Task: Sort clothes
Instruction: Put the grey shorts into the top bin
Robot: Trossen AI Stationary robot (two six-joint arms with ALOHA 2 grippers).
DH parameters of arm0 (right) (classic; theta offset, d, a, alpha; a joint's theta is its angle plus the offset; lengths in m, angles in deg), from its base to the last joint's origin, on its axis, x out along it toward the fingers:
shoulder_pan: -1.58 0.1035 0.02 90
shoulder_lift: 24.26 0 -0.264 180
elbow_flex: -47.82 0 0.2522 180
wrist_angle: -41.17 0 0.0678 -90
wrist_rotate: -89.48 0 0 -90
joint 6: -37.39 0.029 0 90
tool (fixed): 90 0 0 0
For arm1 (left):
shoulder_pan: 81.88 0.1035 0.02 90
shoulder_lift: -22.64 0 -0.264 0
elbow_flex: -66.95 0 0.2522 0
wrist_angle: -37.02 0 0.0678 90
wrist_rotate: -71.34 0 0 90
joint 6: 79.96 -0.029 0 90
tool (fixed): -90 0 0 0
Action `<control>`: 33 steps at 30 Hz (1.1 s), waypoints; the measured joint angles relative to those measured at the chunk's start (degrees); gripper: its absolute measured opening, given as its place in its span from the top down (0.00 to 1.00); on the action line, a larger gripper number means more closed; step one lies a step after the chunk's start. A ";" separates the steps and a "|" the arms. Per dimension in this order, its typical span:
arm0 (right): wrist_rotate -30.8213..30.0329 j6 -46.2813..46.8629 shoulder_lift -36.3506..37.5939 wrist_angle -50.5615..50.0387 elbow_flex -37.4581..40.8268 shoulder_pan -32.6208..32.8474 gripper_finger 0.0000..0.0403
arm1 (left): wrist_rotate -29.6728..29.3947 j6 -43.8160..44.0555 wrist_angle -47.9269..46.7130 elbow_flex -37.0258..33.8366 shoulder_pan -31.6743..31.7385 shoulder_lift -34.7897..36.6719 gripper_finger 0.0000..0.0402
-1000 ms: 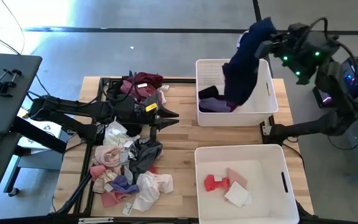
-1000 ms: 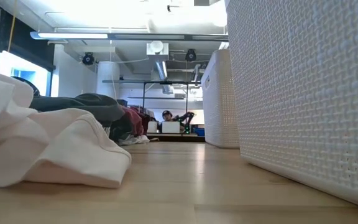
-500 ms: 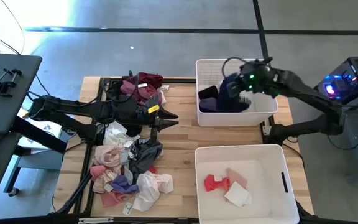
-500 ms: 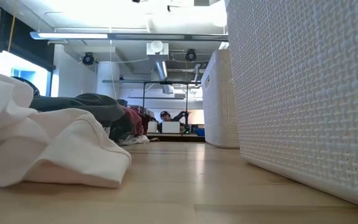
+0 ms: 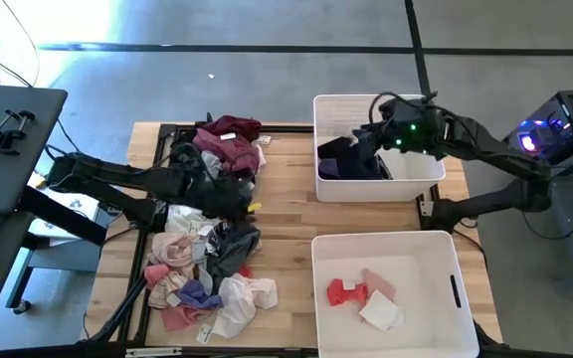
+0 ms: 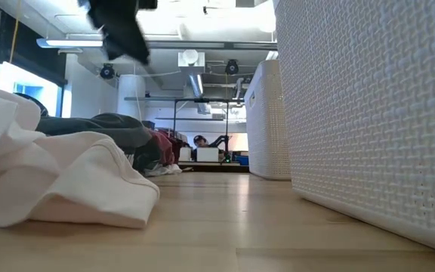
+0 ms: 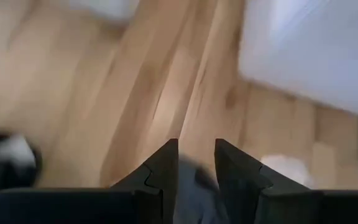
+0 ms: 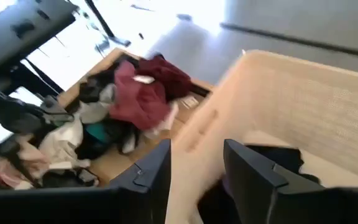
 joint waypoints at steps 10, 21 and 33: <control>-5.41 1.13 -2.42 5.80 0.11 11.74 0.67 | 6.60 12.11 11.73 -17.84 -3.36 -0.02 0.75; -5.45 -2.59 -3.65 11.70 0.20 16.69 0.67 | 7.89 5.23 22.81 -25.90 -4.24 -0.02 0.98; -4.40 -16.48 -6.56 23.01 0.16 24.12 0.67 | 11.73 -6.60 24.72 -5.62 -0.77 0.46 0.99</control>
